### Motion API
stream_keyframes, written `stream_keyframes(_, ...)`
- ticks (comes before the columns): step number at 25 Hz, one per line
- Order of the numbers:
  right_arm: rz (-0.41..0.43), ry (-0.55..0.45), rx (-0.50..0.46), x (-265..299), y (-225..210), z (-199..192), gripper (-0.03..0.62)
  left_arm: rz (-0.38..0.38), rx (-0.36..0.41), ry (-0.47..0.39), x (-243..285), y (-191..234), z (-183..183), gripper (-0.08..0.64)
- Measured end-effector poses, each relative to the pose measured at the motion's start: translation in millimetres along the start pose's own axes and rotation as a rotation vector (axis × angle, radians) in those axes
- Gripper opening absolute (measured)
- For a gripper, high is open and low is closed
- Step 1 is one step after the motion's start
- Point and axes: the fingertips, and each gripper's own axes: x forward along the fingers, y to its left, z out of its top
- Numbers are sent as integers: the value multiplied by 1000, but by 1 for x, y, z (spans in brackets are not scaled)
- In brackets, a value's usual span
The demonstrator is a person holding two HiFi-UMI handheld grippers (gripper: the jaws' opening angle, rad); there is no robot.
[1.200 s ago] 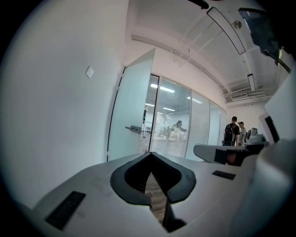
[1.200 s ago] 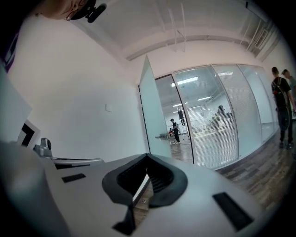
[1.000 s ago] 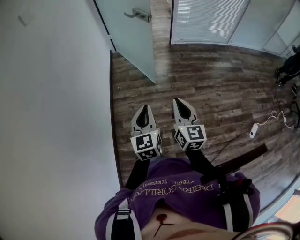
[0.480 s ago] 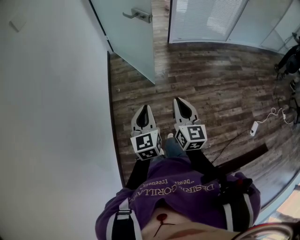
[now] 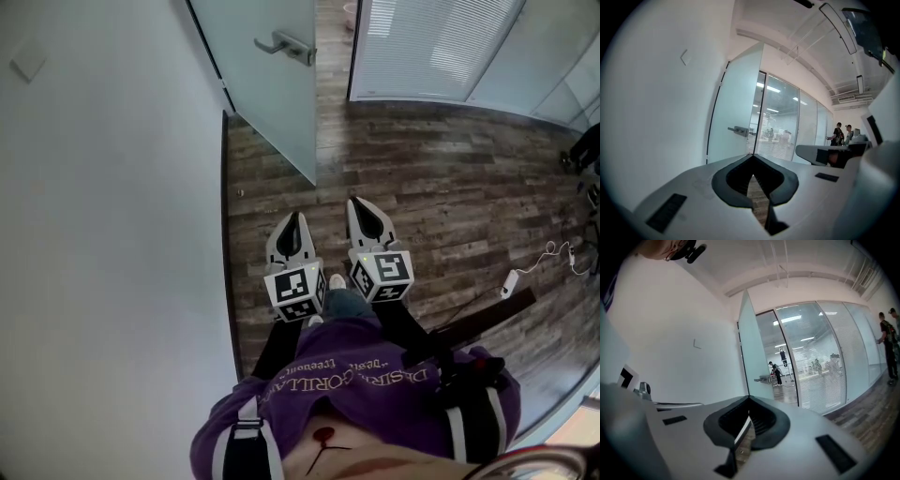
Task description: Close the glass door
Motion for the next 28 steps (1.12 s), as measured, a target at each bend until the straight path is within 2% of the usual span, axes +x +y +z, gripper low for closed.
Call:
stream_keyframes(14, 68, 15, -20, 82, -66, 24, -3, 56, -17, -6, 102, -15, 18, 0)
stream_keyframes(21, 79, 28, -6, 98, -89, 21, -3, 70, -18, 6, 126, -25, 13, 0)
stream_keyframes(28, 79, 40, -4, 118, -92, 20, -3, 84, -22, 14, 143, -13, 16, 0)
